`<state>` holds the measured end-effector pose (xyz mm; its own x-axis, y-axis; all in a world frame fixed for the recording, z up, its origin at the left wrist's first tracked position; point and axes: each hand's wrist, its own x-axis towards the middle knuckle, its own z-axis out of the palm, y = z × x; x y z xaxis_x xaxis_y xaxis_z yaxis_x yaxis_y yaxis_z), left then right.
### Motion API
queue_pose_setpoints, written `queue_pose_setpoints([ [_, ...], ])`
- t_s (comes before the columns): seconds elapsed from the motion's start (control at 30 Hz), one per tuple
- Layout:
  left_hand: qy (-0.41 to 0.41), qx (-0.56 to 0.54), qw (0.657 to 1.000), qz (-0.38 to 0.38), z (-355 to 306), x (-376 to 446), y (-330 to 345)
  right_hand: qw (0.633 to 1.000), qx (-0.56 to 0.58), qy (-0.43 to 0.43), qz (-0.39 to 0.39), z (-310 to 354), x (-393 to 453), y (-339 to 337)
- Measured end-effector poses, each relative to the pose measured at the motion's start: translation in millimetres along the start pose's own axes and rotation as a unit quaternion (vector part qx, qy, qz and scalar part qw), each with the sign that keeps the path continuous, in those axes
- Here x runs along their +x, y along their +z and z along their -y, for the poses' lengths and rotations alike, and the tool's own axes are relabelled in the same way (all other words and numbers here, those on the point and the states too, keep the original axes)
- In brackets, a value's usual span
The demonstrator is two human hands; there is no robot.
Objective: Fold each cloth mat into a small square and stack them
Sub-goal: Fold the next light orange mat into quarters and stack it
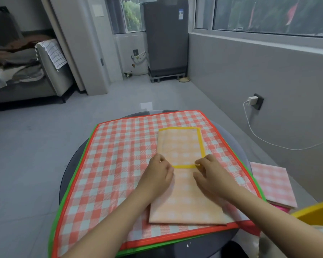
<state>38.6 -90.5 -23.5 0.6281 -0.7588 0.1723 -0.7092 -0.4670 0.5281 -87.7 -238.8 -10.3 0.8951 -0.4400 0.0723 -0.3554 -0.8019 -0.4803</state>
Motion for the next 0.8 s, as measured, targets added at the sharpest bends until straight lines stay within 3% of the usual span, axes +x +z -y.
queue_pose_setpoints([
  [0.1,-0.109,-0.073,0.991,-0.034,-1,13,3,0.993,0.068,0.093,-0.033,-2,15,1],
  [0.23,-0.223,-0.084,0.966,-0.097,-3,35,6,0.976,0.102,0.184,-0.060,-4,34,-1],
  [0.33,-0.286,-0.069,0.951,-0.096,2,50,8,0.964,0.113,0.234,-0.065,-4,43,-4],
  [0.57,-0.333,-0.072,0.935,-0.101,8,64,12,0.951,0.131,0.268,-0.074,-12,57,3],
  [0.8,-0.325,-0.226,0.906,-0.148,6,50,6,0.869,0.389,0.288,-0.101,-18,48,-2],
])
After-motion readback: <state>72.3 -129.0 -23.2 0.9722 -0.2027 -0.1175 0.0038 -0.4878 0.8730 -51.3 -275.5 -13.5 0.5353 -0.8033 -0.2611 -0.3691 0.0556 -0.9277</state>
